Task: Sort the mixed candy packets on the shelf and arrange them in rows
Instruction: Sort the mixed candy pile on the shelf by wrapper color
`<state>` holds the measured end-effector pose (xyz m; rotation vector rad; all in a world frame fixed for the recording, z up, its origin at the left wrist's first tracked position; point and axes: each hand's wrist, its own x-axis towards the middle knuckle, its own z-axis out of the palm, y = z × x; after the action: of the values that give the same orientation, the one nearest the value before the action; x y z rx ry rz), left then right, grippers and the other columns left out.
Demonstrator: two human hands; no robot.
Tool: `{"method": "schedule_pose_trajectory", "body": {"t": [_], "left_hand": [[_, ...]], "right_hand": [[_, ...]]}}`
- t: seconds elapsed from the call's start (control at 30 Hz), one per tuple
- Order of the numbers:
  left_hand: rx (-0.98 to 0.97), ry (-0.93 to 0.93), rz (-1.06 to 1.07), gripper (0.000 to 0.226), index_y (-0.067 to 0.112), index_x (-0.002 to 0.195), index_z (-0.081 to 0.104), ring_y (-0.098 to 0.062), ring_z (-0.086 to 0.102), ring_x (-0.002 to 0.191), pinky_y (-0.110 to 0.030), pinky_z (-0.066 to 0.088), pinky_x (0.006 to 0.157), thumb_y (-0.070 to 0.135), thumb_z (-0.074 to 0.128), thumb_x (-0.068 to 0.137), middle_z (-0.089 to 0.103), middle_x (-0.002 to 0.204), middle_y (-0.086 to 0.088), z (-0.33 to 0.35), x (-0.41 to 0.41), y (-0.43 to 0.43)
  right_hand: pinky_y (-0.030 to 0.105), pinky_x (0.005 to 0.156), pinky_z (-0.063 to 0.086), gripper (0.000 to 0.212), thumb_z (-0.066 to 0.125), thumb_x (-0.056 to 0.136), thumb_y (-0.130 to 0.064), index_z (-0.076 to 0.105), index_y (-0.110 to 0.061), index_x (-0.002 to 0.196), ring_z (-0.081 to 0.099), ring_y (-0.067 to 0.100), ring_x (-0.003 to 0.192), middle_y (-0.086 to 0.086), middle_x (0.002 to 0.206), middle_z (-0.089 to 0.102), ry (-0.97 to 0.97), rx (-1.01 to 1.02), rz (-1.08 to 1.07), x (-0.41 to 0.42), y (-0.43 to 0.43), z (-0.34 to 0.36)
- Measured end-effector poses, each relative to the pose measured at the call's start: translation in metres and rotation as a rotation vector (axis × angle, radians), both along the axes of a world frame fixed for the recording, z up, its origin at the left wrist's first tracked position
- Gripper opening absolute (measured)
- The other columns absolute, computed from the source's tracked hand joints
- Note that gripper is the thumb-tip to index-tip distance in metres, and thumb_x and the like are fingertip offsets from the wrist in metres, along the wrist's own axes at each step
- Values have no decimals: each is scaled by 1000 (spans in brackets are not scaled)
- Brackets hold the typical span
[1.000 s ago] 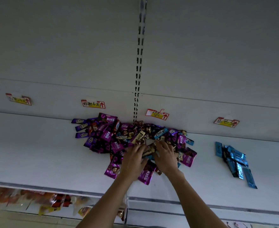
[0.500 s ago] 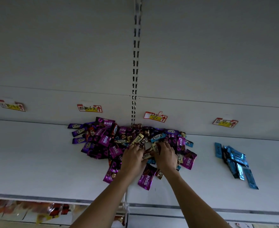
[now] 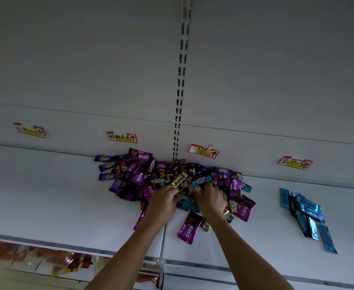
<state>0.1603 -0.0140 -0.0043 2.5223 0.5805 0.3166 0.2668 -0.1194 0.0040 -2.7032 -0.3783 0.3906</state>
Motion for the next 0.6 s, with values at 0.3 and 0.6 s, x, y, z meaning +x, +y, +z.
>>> {"method": "schedule_pose_trajectory", "body": {"t": [0.3,0.6], "left_hand": [[-579,-270,269,12,16,99,63,3,58,59,-13,44,53,21,54,93,63,74,4,22,-13,6],[-1047,-246,371,22,10,99,59,-18,64,82,-36,55,77,-5,46,88,64,93,-11,34,-21,10]], "right_hand": [[27,58,43,27,60,87,-22,55,-12,112,56,18,80,5,100,60,95,56,197,-3,-6,4],[25,55,34,14,53,94,-22,52,-9,87,41,11,57,1,67,46,499,503,55,-1,-19,14]]}}
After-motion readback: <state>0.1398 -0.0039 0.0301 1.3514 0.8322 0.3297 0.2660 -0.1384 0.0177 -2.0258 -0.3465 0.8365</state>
